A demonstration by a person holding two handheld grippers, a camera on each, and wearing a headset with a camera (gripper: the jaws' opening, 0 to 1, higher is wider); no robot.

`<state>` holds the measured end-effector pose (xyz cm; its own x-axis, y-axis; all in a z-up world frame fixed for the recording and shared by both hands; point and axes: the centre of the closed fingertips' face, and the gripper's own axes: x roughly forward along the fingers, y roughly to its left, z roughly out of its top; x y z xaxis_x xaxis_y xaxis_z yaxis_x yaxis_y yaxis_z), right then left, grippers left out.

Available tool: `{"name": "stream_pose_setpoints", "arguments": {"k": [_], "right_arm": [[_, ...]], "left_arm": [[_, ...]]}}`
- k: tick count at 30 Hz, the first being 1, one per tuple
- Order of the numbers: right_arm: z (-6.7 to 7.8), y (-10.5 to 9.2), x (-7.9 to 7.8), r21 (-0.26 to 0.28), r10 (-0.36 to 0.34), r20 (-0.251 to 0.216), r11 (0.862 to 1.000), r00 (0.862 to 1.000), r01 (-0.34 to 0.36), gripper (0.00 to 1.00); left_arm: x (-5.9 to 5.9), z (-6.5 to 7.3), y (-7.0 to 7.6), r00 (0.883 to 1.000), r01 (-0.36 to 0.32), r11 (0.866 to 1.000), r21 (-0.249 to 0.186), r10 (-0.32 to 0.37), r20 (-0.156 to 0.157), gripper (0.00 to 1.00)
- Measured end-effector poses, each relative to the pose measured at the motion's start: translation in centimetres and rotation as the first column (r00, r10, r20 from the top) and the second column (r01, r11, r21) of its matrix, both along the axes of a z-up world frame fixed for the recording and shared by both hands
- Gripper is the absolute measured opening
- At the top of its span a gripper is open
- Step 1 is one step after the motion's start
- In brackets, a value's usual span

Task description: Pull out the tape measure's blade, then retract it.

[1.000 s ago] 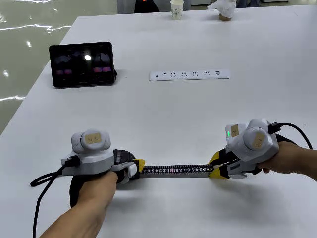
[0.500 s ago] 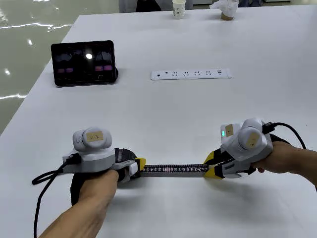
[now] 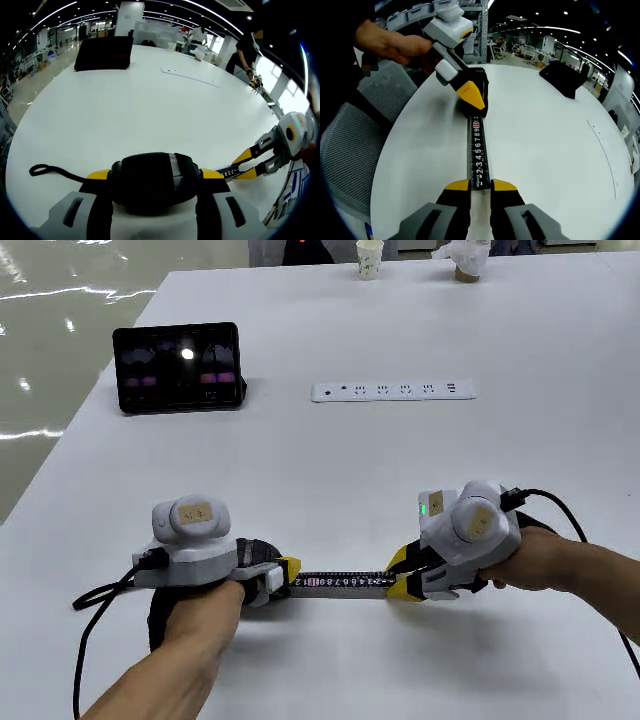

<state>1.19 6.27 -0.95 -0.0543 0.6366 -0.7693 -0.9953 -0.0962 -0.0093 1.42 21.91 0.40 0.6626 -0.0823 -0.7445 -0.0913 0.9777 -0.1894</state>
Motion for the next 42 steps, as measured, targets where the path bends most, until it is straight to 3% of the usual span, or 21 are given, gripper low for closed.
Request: {"name": "stream_pose_setpoints", "arguments": {"k": [42], "right_arm": [[0.2, 9.0, -0.9, 0.113, 0.027, -0.002, 0.993, 1.0, -0.027, 0.11]], "left_arm": [[-0.1, 0.1, 0.2, 1.0, -0.021, 0.998, -0.06, 0.021, -0.005, 0.63]]}}
